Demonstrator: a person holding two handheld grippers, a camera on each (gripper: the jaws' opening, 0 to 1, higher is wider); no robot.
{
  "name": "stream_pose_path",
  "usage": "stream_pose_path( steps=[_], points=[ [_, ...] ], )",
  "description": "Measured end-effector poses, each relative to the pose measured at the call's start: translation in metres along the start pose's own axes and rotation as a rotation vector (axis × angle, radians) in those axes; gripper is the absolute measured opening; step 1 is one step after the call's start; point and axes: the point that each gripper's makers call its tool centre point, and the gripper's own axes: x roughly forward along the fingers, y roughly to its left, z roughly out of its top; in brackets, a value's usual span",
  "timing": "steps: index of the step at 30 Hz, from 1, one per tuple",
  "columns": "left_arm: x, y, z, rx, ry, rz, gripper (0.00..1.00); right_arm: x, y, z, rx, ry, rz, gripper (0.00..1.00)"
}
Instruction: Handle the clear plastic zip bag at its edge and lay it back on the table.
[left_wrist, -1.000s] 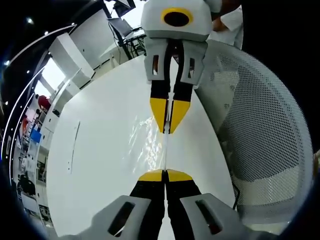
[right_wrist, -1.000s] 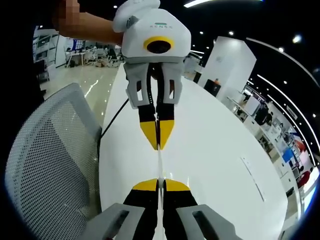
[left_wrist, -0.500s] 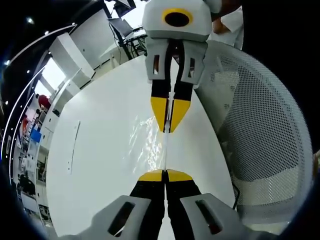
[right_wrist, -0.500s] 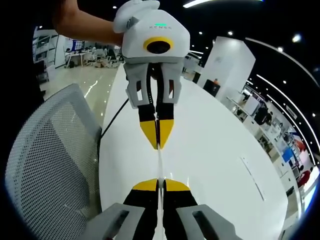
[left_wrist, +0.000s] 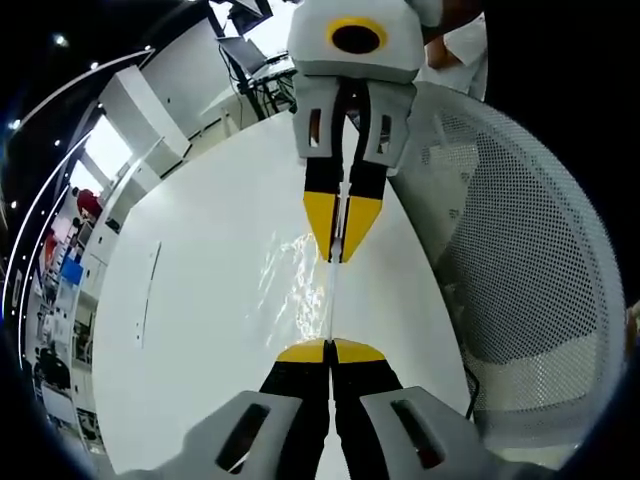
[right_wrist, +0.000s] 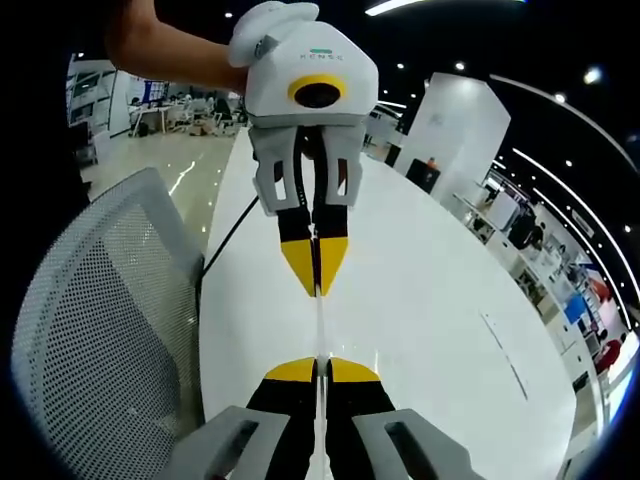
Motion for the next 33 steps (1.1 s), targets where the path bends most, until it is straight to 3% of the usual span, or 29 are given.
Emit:
stream_pose_path(
  steps=[33],
  points=[
    [-0.0039, 0.0002, -0.0039, -0.014, 0.002, 0.013, 0.00, -0.0029, 0.0000, -0.0034, 0.004, 0.006, -0.003, 0.00]
  ],
)
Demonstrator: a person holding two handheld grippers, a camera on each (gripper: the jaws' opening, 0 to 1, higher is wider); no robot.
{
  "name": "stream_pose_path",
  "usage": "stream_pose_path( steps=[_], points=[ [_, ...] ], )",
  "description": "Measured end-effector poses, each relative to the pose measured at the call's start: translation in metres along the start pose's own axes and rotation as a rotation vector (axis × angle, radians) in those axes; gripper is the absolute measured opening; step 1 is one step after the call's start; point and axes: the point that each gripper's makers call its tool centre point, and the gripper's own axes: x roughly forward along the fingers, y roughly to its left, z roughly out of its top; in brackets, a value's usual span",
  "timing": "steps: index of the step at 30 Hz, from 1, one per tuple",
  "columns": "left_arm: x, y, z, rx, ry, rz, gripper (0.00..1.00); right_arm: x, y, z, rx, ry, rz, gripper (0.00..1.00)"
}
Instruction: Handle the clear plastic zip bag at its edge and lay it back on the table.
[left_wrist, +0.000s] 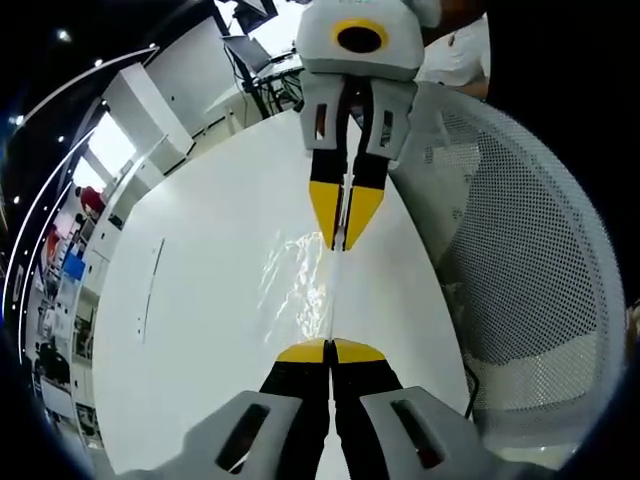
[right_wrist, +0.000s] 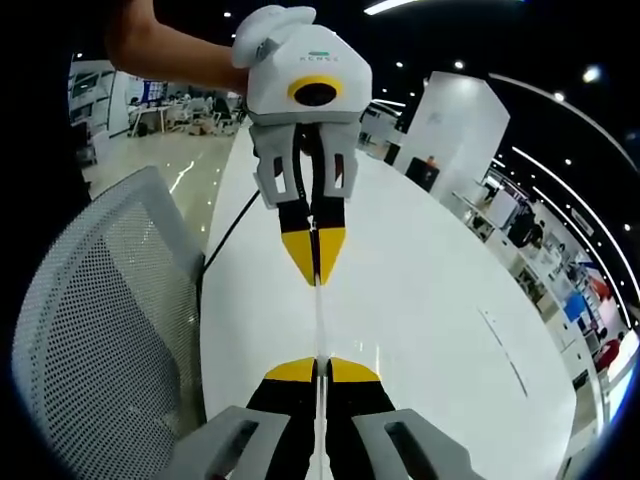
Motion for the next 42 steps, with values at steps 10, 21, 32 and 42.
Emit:
stream_pose_path(
  steps=[10, 21, 32, 42],
  points=[
    [0.000, 0.001, -0.001, -0.003, -0.001, 0.002, 0.00, -0.002, -0.001, -0.001, 0.007, -0.002, -0.004, 0.00],
    [-0.001, 0.000, -0.003, -0.010, 0.005, 0.002, 0.00, -0.004, 0.000, -0.003, 0.004, 0.002, -0.004, 0.00],
    [-0.003, -0.001, -0.006, -0.013, 0.010, 0.004, 0.00, -0.008, 0.001, -0.006, 0.008, 0.007, -0.009, 0.00],
    [-0.004, -0.002, -0.007, -0.014, 0.019, 0.006, 0.00, -0.011, 0.002, -0.012, 0.012, 0.017, -0.012, 0.00]
  ],
)
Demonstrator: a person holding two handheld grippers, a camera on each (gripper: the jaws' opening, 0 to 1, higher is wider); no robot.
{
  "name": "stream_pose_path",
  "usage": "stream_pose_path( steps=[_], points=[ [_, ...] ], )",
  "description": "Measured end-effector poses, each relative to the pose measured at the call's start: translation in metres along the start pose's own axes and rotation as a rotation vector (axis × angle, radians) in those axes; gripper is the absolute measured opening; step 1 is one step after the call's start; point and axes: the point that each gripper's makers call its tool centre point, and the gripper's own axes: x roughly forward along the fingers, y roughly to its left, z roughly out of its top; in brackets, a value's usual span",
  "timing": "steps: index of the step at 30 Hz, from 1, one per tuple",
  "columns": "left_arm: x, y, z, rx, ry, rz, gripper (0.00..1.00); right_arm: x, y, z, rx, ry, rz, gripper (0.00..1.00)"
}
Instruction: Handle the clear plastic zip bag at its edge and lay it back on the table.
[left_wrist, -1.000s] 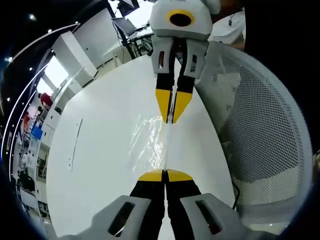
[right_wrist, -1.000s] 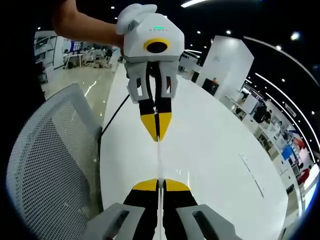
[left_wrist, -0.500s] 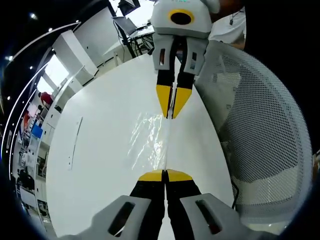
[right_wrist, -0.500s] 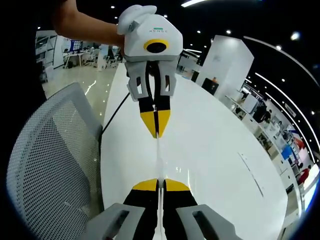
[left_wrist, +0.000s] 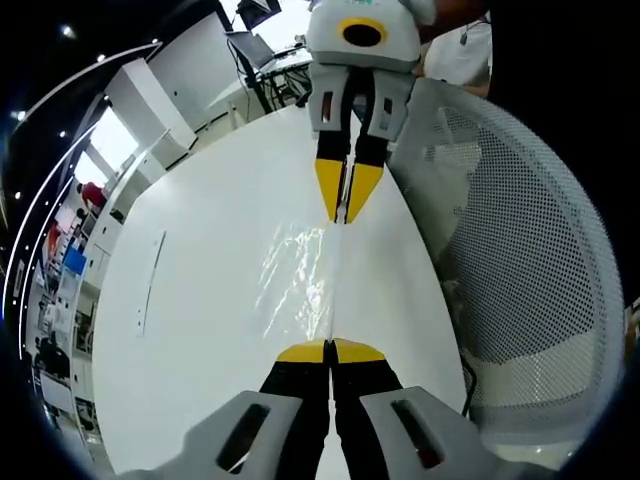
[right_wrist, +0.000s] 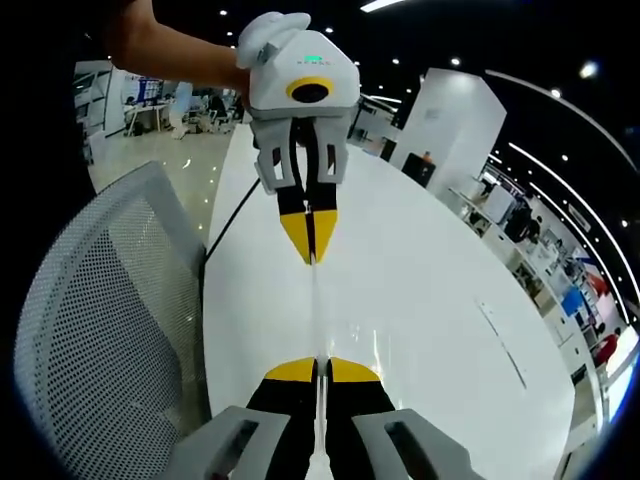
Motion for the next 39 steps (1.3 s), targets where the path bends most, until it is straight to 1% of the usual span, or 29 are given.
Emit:
stream_pose_path(
  steps=[39],
  points=[
    [-0.005, 0.001, -0.010, -0.017, 0.006, 0.004, 0.00, -0.006, 0.003, -0.007, 0.010, 0.004, -0.005, 0.00]
  ],
)
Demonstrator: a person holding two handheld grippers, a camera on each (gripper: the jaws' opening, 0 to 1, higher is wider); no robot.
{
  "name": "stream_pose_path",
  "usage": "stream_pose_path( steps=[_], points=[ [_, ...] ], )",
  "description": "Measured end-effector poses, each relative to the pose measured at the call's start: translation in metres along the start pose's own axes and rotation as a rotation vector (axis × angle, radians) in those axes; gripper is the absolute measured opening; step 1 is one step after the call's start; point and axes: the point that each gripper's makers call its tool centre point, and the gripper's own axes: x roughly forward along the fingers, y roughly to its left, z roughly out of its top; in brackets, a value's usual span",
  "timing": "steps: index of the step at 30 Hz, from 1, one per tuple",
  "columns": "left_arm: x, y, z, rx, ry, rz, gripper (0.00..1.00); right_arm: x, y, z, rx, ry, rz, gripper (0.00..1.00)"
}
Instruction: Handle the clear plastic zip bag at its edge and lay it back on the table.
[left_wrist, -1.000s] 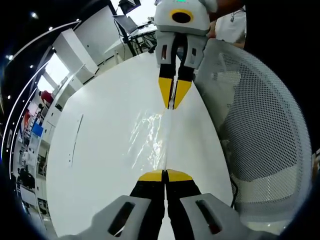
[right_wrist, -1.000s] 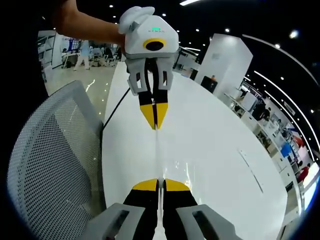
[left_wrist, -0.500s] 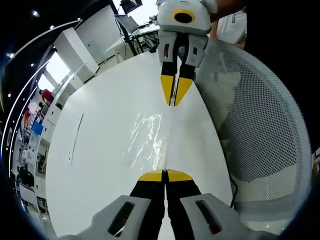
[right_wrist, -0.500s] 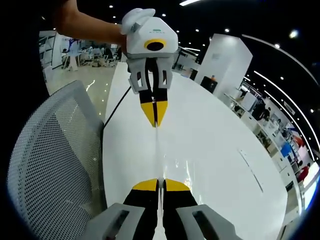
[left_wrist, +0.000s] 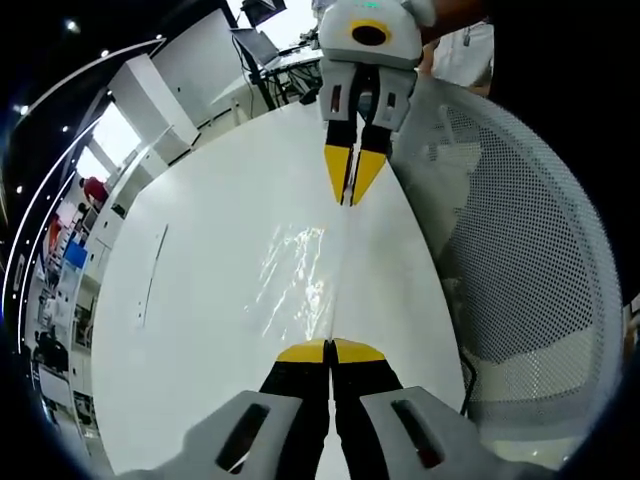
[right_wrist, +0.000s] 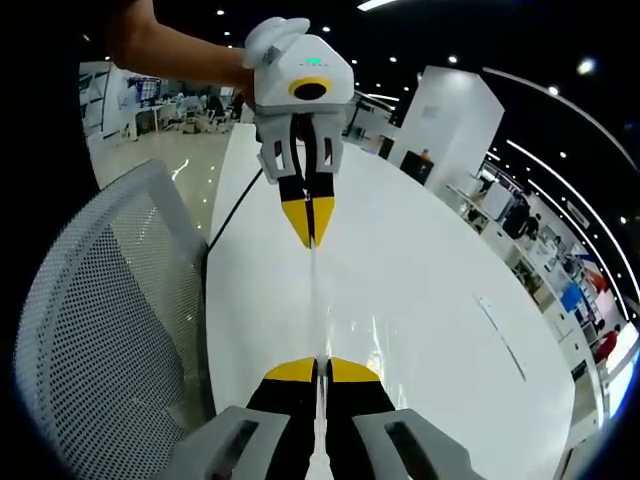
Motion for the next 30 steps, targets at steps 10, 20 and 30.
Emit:
stream_pose_path(
  steps=[10, 20, 30],
  points=[
    [-0.0030, 0.0011, 0.0002, -0.003, 0.003, 0.006, 0.00, -0.0013, -0.0007, 0.0003, 0.001, -0.002, -0.003, 0.00],
    [-0.0048, 0.0013, -0.0021, -0.006, 0.005, 0.008, 0.00, -0.0024, 0.0005, -0.0007, 0.004, -0.003, -0.005, 0.00],
    [-0.0063, -0.0002, -0.0028, -0.008, 0.006, 0.009, 0.00, -0.0027, 0.0018, -0.0016, 0.007, -0.005, -0.005, 0.00]
  ],
)
